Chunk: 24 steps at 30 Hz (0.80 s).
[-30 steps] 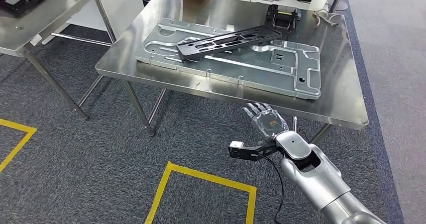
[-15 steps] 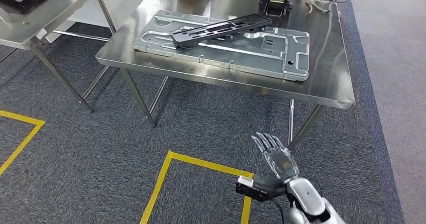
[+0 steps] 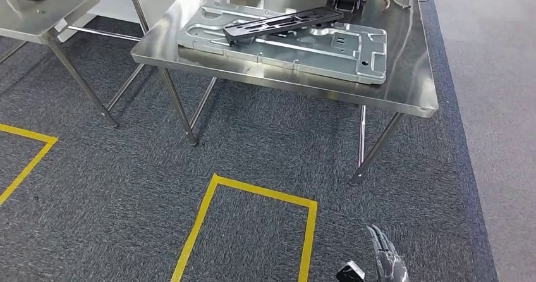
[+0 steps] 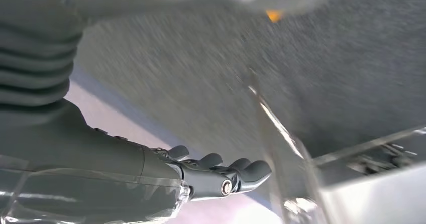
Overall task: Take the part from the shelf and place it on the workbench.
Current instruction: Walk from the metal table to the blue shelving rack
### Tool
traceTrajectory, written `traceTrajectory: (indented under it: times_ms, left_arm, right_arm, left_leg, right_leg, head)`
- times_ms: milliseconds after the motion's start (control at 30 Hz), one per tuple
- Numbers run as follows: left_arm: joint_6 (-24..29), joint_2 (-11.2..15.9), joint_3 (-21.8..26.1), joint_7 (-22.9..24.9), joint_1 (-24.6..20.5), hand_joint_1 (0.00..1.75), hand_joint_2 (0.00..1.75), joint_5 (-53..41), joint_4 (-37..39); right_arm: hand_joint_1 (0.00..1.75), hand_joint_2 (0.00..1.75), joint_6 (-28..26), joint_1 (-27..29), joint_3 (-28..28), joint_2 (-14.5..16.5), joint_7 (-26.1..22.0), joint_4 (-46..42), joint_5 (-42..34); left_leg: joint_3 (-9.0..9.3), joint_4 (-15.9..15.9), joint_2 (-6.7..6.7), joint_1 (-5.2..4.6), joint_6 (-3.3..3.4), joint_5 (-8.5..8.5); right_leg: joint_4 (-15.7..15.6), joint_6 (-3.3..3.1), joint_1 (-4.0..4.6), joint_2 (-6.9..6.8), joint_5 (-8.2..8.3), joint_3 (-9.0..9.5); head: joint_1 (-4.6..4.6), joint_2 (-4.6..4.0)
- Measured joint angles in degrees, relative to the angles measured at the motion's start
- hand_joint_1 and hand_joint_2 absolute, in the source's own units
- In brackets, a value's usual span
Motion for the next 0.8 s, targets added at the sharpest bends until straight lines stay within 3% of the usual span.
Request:
traceTrajectory:
  times_ms: [33,67,133,167,200,267,300,367,433,500,567,600,633,700,733,800]
  left_arm:
    - [0.2,0.0,0.1,-0.2,0.0,0.0,0.0,0.1,0.0]
    - [0.4,0.0,0.2,-0.5,0.0,0.0,0.0,0.3,0.0]
    - [0.8,-0.1,0.4,-1.0,0.1,0.0,0.0,0.4,0.0]
    - [0.8,-0.1,0.4,-1.1,0.1,0.0,0.0,0.4,0.0]
    - [0.9,-0.2,0.4,-1.1,0.2,0.0,0.0,0.4,0.0]
    - [0.8,-0.4,0.4,-1.2,0.2,0.0,0.0,0.3,0.0]
    - [0.8,-0.4,0.4,-1.3,0.2,0.0,0.0,0.3,0.0]
    - [1.0,-0.5,0.5,-1.3,0.3,0.0,0.0,0.1,0.0]
    - [1.4,-0.7,0.5,-1.3,0.6,0.0,0.0,-0.2,0.0]
    - [1.7,-0.9,0.5,-1.3,0.6,0.0,0.0,-0.5,0.0]
    - [1.9,-1.1,0.5,-1.3,0.7,0.0,0.0,-0.7,0.0]
    - [1.9,-1.2,0.5,-1.3,0.7,0.0,0.0,-0.9,0.0]
    - [2.0,-1.2,0.5,-1.3,0.7,0.0,0.0,-1.0,0.0]
    - [2.0,-1.3,0.4,-1.3,0.6,0.0,0.0,-1.2,0.0]
    - [2.1,-1.3,0.4,-1.3,0.5,0.0,0.0,-1.3,0.0]
    - [2.3,-1.4,0.2,-1.4,0.5,0.0,0.0,-1.8,0.0]
  right_arm:
    - [0.0,0.0,1.2,-0.8,-4.0,1.2,-1.7,2.3,-0.3]
    - [0.0,0.0,2.3,-1.9,-8.5,2.3,-3.3,5.2,-0.5]
    - [0.0,0.0,3.7,-4.3,-18.7,4.2,-5.1,12.2,0.2]
    - [0.0,0.0,3.7,-5.3,-23.6,4.9,-4.7,15.7,1.2]
    - [0.0,0.0,3.4,-6.2,-28.2,5.4,-3.7,19.2,2.7]
    - [0.0,0.0,2.1,-8.0,-35.9,5.9,-0.5,26.4,5.9]
    - [0.0,0.0,1.5,-8.9,-39.2,6.0,1.4,29.9,7.1]
    - [0.0,0.0,0.8,-10.8,-44.7,6.2,6.7,36.9,8.4]
    - [0.0,0.0,0.7,-12.4,-49.2,6.2,12.5,43.5,8.5]
    - [0.0,0.0,1.4,-13.5,-53.0,6.2,16.9,48.9,8.2]
    - [0.0,0.0,2.4,-14.5,-55.8,6.1,19.5,53.1,8.0]
    - [0.0,0.0,2.9,-15.0,-56.9,6.1,20.2,54.7,7.9]
    - [0.0,0.0,3.3,-15.4,-57.7,6.0,20.5,56.1,7.9]
    - [0.0,0.0,4.0,-16.2,-58.9,6.0,20.8,58.2,7.9]
    - [0.0,0.0,4.5,-16.4,-59.3,6.0,20.7,59.1,7.9]
    - [0.0,0.0,5.8,-17.0,-59.9,5.9,20.2,60.4,8.2]
  left_leg:
    - [-0.88,0.1,0.08,-0.07,-0.01,0.59]
    - [-1.8,0.2,0.13,-0.11,-0.05,1.19]
    - [-3.69,0.5,-0.15,-0.18,-0.35,2.28]
    - [-4.53,0.8,-0.43,-0.18,-0.6,2.78]
    - [-5.22,1.2,-0.74,-0.27,-0.87,3.18]
    - [-6.13,1.8,-1.22,-0.44,-1.45,3.99]
    - [-6.55,2.0,-1.43,-0.56,-1.73,4.43]
    - [-7.39,2.6,-1.75,-0.54,-2.32,4.73]
    - [-8.73,5.7,-1.59,-0.36,-3.0,2.06]
    - [-11.01,12.7,-1.22,-0.08,-3.66,-2.53]
    - [-12.33,18.2,-1.0,0.11,-4.04,-4.54]
    - [-11.6,18.2,-0.87,0.16,-4.07,-4.02]
    - [-9.73,15.8,-0.59,0.17,-3.96,-2.76]
    - [-4.51,8.0,1.17,-0.1,-3.33,-0.59]
    - [-2.73,5.1,2.14,-0.39,-2.84,-0.07]
    - [-1.76,2.9,2.94,-0.94,-1.95,-0.18]
  right_leg:
    - [3.3,0.1,-0.01,0.0,-1.33,-0.34]
    - [5.6,0.16,-0.02,0.0,-1.02,-0.21]
    - [5.4,0.0,0.0,0.15,2.97,2.23]
    - [2.7,-0.32,0.03,0.79,4.39,4.81]
    - [-1.3,-0.73,0.11,1.6,4.72,8.18]
    - [-9.3,-1.39,0.23,2.85,2.48,13.77]
    - [-11.6,-1.55,0.32,2.77,1.51,15.11]
    - [-12.8,-2.06,0.11,1.98,1.09,15.12]
    - [-12.9,-2.91,-0.1,0.95,1.56,14.68]
    - [-12.7,-3.47,0.16,-0.3,1.94,14.14]
    - [-12.1,-3.61,0.41,-1.54,2.13,13.35]
    - [-11.8,-3.61,0.49,-2.1,2.15,13.0]
    - [-11.5,-3.6,0.56,-2.66,2.15,12.75]
    - [-11.2,-3.45,0.77,-3.73,2.09,12.52]
    - [-11.1,-3.24,0.89,-4.24,2.09,12.48]
    - [-11.1,-2.72,1.05,-5.21,2.16,12.44]
  head:
    - [-0.01,0.0]
    - [-0.01,0.0]
    - [-0.01,0.0]
    - [-0.01,0.0]
    - [-0.01,0.0]
    - [-0.01,0.0]
    - [-0.01,0.0]
    - [-0.01,0.0]
    - [-0.02,0.0]
    - [-0.01,0.0]
    - [-0.01,0.0]
    - [-0.02,0.0]
    - [-0.02,0.0]
    - [-0.02,0.0]
    - [-0.01,0.0]
    - [-0.02,0.0]
